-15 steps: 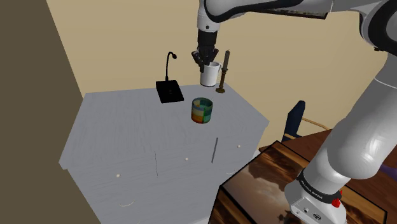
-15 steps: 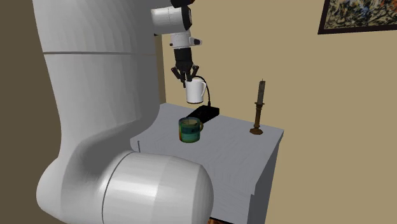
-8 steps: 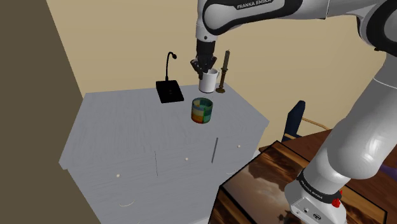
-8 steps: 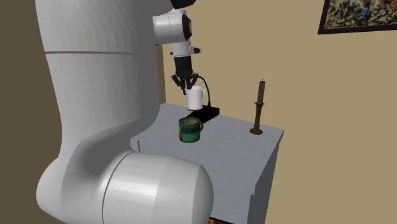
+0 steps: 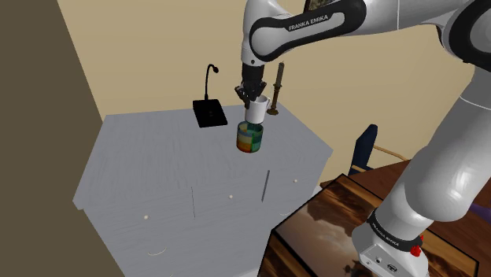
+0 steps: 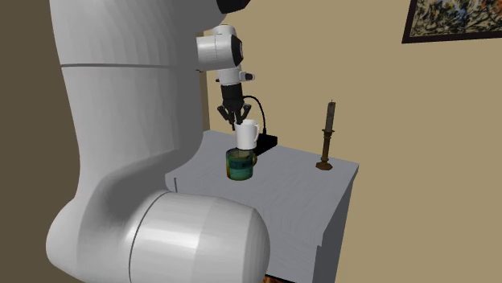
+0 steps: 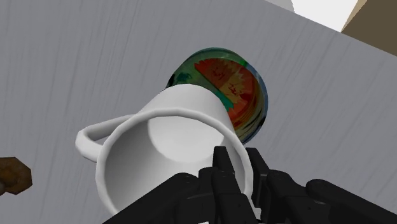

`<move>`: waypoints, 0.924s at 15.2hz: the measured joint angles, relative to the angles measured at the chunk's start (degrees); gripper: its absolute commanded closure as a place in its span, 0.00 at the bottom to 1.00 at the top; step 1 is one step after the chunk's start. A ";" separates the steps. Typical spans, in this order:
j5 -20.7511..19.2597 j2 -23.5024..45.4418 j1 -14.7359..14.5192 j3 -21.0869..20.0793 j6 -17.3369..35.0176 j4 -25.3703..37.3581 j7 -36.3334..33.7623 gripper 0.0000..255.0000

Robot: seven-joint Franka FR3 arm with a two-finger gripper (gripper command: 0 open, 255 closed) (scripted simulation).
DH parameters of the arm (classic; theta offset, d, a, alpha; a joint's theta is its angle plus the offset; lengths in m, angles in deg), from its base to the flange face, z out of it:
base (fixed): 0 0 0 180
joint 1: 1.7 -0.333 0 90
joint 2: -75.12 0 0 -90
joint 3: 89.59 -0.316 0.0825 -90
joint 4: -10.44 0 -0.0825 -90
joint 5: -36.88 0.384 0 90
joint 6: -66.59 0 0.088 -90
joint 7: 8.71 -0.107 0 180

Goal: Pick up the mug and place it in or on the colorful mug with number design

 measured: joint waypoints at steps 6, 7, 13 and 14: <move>-0.20 0.50 -0.03 -0.02 2.17 -1.68 -0.35 1.00; -0.20 0.50 -0.03 -0.02 2.19 -1.70 -0.35 1.00; -0.20 0.50 -0.03 -0.02 2.21 -1.69 -0.35 0.00; -0.20 0.50 -0.03 -0.02 2.21 -1.69 -0.35 0.00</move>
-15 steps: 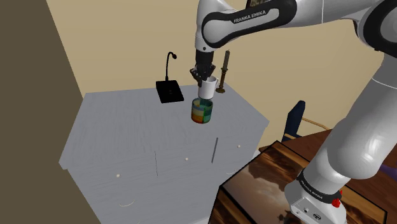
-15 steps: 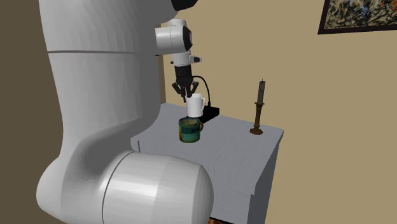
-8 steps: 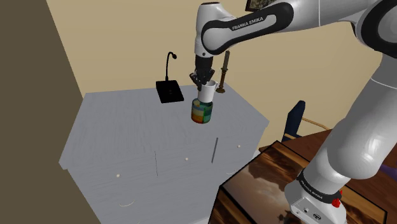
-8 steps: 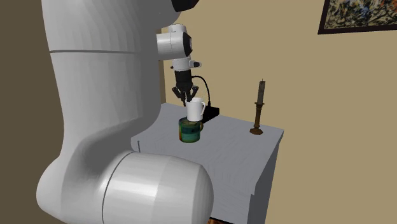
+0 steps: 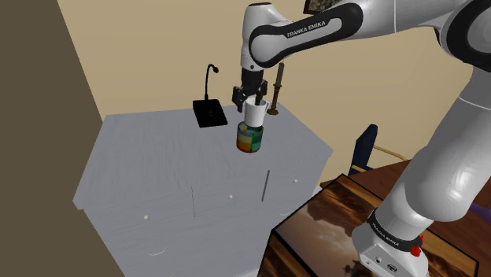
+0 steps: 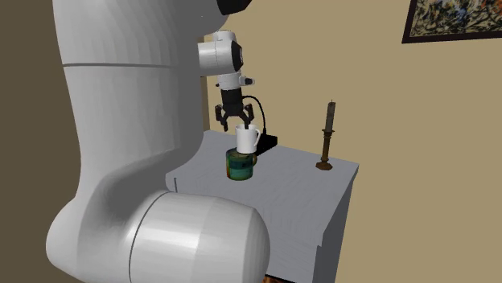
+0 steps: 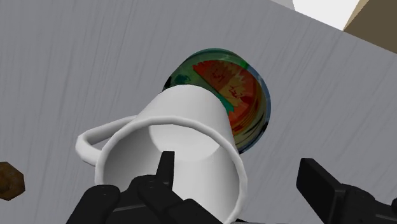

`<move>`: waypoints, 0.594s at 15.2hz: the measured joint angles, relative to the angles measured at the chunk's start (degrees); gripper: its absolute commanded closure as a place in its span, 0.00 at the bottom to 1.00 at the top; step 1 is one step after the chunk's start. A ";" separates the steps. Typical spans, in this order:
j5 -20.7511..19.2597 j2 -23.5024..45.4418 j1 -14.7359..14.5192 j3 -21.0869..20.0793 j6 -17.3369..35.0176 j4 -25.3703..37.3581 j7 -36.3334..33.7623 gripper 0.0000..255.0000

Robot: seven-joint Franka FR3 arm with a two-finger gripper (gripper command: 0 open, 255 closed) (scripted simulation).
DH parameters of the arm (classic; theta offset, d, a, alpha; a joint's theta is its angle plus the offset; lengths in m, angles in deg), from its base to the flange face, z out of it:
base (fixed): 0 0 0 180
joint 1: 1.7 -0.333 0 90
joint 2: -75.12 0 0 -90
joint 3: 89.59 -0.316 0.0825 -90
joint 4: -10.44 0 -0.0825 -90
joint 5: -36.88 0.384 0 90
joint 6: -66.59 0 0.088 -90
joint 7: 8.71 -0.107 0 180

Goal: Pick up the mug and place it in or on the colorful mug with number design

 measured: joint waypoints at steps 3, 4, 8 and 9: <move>0.05 -0.09 -0.07 -0.07 -0.89 0.81 -0.03 0.00; 0.24 -0.94 -0.06 -0.07 -2.24 1.35 0.20 0.00; 0.52 -1.72 -0.23 -0.25 -6.45 4.80 0.38 0.00; 0.53 -1.75 -0.25 -0.26 -6.68 4.98 0.37 0.00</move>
